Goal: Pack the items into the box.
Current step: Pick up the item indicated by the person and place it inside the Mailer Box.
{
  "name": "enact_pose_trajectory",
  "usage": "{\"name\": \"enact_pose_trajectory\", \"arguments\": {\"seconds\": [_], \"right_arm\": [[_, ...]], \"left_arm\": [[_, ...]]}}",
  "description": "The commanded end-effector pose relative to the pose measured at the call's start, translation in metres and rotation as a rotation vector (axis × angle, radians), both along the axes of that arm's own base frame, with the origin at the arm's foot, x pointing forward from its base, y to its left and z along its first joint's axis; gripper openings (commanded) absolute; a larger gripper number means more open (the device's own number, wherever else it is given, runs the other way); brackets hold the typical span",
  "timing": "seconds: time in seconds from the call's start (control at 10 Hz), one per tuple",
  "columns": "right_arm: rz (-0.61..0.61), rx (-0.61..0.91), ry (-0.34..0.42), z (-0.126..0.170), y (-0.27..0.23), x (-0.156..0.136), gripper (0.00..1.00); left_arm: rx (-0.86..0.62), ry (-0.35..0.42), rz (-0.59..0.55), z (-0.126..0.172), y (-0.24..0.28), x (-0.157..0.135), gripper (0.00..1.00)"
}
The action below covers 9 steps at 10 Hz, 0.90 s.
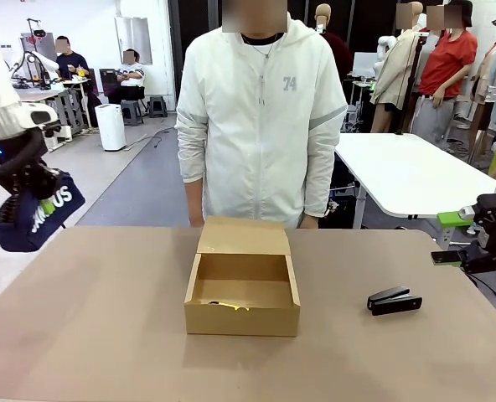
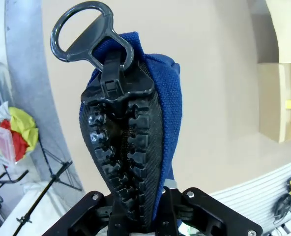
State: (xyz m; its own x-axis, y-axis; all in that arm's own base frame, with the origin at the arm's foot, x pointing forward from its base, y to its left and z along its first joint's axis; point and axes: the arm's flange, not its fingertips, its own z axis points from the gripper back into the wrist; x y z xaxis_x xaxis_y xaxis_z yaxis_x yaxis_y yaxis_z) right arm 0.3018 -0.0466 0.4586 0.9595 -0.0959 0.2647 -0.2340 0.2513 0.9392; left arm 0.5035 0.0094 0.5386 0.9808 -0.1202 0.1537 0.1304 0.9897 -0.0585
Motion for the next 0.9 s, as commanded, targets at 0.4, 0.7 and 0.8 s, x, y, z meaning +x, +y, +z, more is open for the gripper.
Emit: {"name": "enact_pose_trajectory", "arguments": {"seconds": [0.4, 0.7, 0.8], "right_arm": [[0.006, 0.003, 0.004, 0.003, -0.001, 0.0, 1.0], [0.006, 0.003, 0.004, 0.003, -0.001, 0.0, 1.0], [0.006, 0.003, 0.004, 0.003, -0.001, 0.0, 1.0]], "left_arm": [[-0.081, -0.212, -0.261, 0.046, -0.094, 0.0, 0.0], [-0.022, -0.232, -0.798, 0.058, -0.219, 0.029, 0.0], [0.063, -0.245, -0.971, 0.048, -0.261, 0.035, 0.0]]}}
